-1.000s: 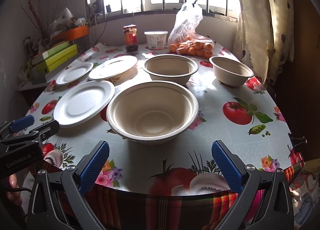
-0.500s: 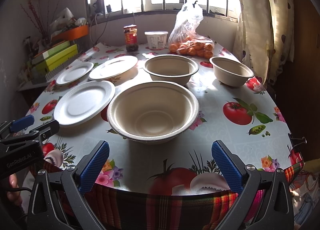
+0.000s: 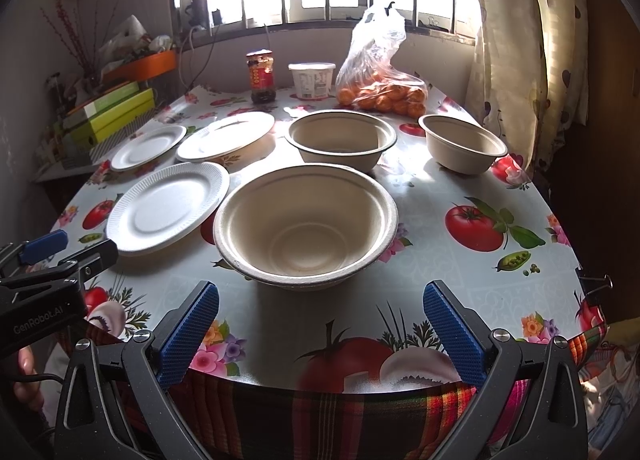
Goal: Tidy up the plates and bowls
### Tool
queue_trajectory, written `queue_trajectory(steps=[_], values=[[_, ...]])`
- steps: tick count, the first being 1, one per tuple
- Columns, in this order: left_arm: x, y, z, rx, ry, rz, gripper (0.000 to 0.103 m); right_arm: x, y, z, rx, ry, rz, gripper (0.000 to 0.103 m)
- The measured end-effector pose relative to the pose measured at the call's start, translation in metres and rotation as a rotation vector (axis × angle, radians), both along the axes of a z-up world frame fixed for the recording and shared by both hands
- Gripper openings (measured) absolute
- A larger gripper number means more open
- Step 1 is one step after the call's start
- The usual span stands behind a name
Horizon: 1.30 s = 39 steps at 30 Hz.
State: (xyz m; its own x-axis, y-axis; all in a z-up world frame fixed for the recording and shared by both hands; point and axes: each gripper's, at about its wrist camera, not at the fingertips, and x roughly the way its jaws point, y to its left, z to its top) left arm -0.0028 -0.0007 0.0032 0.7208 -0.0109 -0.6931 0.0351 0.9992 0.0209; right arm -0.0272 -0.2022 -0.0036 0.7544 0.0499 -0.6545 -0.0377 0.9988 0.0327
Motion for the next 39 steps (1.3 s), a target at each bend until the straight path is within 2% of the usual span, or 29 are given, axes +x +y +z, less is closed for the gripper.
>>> queue_trajectory(steps=[7, 15, 19, 24, 30, 33, 35, 39], values=[[0.003, 0.008, 0.001, -0.039, 0.005, -0.006, 0.082, 0.001, -0.003, 0.004, 0.011, -0.021, 0.016, 0.103], [0.008, 0.027, 0.011, -0.054, -0.023, 0.036, 0.082, 0.006, 0.001, 0.026, 0.045, -0.090, 0.099, 0.103], [0.015, 0.049, 0.016, -0.074, -0.029, 0.073, 0.082, 0.023, 0.002, 0.041, 0.076, -0.095, 0.145, 0.103], [0.030, 0.074, 0.014, -0.089, 0.008, 0.107, 0.082, 0.052, 0.015, 0.051, 0.032, -0.093, 0.195, 0.103], [0.047, 0.095, 0.011, -0.144, 0.030, 0.124, 0.082, 0.088, 0.043, 0.059, 0.010, -0.056, 0.276, 0.103], [0.058, 0.103, 0.005, -0.201, 0.060, 0.119, 0.082, 0.106, 0.056, 0.057, 0.055, -0.032, 0.307, 0.103], [0.063, 0.106, 0.002, -0.209, 0.071, 0.131, 0.082, 0.118, 0.064, 0.053, 0.088, -0.003, 0.307, 0.103], [0.073, 0.114, -0.001, -0.234, 0.080, 0.146, 0.081, 0.138, 0.076, 0.041, 0.134, 0.065, 0.288, 0.087]])
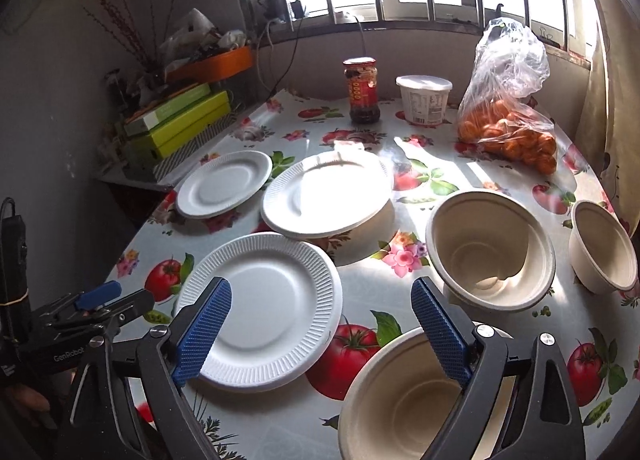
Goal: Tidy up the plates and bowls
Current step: 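Move the left tool to the nearest white paper plate rim while the right tool approaches another plate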
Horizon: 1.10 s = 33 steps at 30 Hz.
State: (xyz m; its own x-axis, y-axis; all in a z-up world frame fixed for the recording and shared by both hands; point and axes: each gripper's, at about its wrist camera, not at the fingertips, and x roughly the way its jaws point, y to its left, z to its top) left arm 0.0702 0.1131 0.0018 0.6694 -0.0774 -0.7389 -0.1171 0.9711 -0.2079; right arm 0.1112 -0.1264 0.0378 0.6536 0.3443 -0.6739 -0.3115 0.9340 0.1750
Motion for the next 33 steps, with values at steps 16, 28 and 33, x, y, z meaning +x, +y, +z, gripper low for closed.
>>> queue_trajectory(steps=[16, 28, 33], values=[[0.033, 0.004, -0.026, -0.026, 0.093, -0.039, 0.077, 0.033, 0.030, -0.046, 0.048, 0.161, -0.018, 0.058], [0.037, 0.002, -0.031, -0.028, 0.104, -0.048, 0.077, 0.011, 0.012, -0.049, 0.034, 0.137, -0.009, 0.059], [0.038, -0.003, -0.032, -0.029, 0.110, -0.063, 0.077, 0.008, -0.004, -0.051, 0.007, 0.130, -0.045, 0.058]])
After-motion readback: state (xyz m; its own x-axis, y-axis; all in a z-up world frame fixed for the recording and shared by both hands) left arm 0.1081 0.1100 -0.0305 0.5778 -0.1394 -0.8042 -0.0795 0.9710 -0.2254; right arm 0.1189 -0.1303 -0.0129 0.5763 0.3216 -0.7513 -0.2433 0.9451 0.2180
